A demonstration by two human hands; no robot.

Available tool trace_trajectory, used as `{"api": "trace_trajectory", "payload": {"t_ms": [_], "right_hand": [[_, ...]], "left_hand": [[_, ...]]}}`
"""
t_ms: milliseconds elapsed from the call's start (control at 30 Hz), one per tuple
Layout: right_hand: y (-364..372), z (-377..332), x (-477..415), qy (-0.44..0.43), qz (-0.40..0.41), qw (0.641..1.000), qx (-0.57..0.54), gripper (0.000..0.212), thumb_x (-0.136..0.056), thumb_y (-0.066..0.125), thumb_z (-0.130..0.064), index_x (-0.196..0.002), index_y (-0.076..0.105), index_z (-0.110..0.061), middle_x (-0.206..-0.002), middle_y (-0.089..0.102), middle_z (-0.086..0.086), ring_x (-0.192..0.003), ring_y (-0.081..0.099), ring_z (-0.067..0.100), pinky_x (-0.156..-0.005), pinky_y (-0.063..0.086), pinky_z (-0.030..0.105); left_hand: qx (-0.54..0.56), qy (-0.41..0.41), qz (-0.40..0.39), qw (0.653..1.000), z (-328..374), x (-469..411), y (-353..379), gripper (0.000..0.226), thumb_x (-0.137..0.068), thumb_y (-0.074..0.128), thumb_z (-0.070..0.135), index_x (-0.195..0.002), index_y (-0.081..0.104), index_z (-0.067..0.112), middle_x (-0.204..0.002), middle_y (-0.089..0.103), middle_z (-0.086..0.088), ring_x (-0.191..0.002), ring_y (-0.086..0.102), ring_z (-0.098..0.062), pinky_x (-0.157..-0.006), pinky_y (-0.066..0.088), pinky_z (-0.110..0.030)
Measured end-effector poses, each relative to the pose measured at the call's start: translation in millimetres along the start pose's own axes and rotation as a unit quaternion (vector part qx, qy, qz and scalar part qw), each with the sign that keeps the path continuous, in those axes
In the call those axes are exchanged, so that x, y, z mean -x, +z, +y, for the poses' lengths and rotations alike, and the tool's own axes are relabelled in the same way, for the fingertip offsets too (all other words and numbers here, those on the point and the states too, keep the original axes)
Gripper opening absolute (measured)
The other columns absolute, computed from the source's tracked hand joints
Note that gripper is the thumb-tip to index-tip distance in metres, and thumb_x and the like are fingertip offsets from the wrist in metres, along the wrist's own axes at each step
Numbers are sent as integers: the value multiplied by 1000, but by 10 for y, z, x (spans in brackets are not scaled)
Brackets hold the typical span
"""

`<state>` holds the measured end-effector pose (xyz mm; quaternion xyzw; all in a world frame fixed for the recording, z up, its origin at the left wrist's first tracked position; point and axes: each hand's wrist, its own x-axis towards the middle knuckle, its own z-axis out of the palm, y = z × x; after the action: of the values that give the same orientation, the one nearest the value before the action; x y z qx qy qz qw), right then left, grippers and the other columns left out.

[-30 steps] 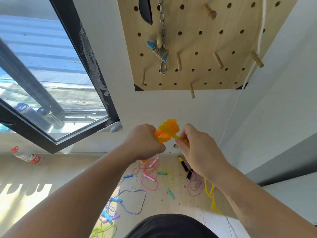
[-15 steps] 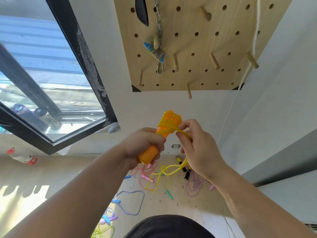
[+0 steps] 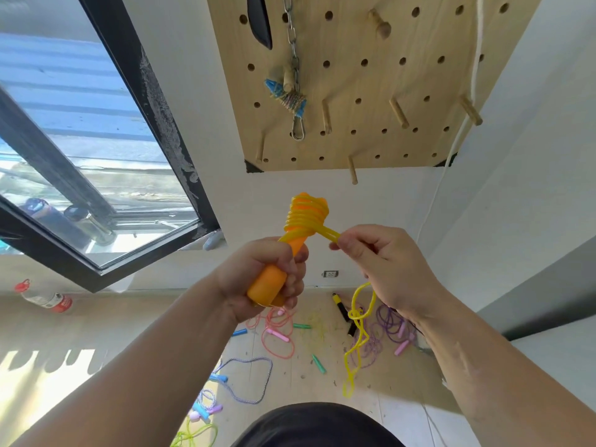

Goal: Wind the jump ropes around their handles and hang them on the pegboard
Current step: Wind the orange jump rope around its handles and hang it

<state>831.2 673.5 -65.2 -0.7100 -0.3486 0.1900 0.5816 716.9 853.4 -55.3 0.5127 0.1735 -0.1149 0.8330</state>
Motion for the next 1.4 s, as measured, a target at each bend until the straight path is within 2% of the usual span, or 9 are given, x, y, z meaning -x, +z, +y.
{"api": "trace_trajectory", "payload": {"t_ms": [167, 333, 467, 667, 833, 967, 1067, 1233, 1400], "right_hand": [[5, 35, -44, 50, -73, 995, -44, 22, -104, 54, -20, -85, 64, -16, -91, 78, 2, -99, 73, 22, -95, 53, 39], [16, 117, -15, 15, -111, 993, -48, 24, -98, 52, -36, -103, 57, -13, -55, 46, -1, -48, 44, 17, -56, 42, 30], [-16, 117, -19, 70, -177, 951, -244, 80, -82, 76, -51, -150, 41, -30, -57, 32, -5, -48, 27, 9, -47, 25, 22], [126, 45, -116, 38, -199, 939, -278, 82, -66, 80, -67, -134, 62, -26, -59, 31, -5, -48, 22, 5, -45, 22, 18], [197, -20, -178, 26, -162, 959, -231, 84, -65, 79, -70, -120, 57, -10, -80, 62, -15, -57, 38, 8, -49, 29, 19], [281, -20, -175, 51, -138, 961, -234, 85, -63, 82, -69, -120, 58, -11, -102, 62, 26, -86, 46, 32, -67, 34, 43], [285, 11, -172, 54, -134, 949, -279, 73, -64, 85, -61, -115, 59, -16, -91, 63, 14, -71, 60, 25, -64, 47, 34], [297, 21, -152, 47, -106, 956, -269, 57, -77, 82, -48, -113, 57, -12, -78, 51, 9, -51, 38, 10, -51, 33, 27], [294, 65, -182, 88, -4, 970, -228, 37, -81, 77, -29, -107, 55, -13, -70, 56, -1, -49, 40, 12, -46, 35, 24]], "left_hand": [[-17, 7, 6, 1000, 6, -39, -44, 25, -49, 64, 9, -71, 54, 11, -60, 44, -10, -49, 45, -22, -52, 42, -29], [18, -12, -89, 996, -30, -2, -12, 21, -55, 60, 8, -73, 51, 14, -58, 44, -6, -51, 45, -19, -54, 42, -29], [91, -38, -243, 965, -147, -22, 10, 27, -64, 68, 10, -83, 50, 14, -62, 53, -2, -57, 53, -16, -59, 43, -29], [144, -47, -300, 942, -271, -99, 57, 24, -68, 68, 16, -84, 51, 15, -62, 55, 1, -57, 53, -13, -59, 42, -28], [173, -34, -294, 940, -286, -85, 69, 24, -70, 64, 21, -87, 49, 13, -63, 54, -3, -61, 58, -19, -58, 44, -29], [158, -28, -294, 942, -259, -107, 22, 25, -72, 63, 23, -88, 51, 9, -74, 65, -14, -71, 66, -30, -67, 56, -38], [119, -23, -294, 948, -246, -136, -29, 28, -73, 63, 26, -90, 53, 6, -84, 68, -22, -82, 69, -38, -81, 54, -48], [20, -25, -227, 973, -222, -129, -194, 42, -70, 66, 30, -98, 70, 0, -99, 70, -23, -90, 68, -39, -86, 53, -45], [-164, 16, 119, 979, -96, -67, -181, 49, -64, 70, 26, -112, 69, 18, -112, 73, -10, -96, 72, -22, -84, 58, -41]]}}
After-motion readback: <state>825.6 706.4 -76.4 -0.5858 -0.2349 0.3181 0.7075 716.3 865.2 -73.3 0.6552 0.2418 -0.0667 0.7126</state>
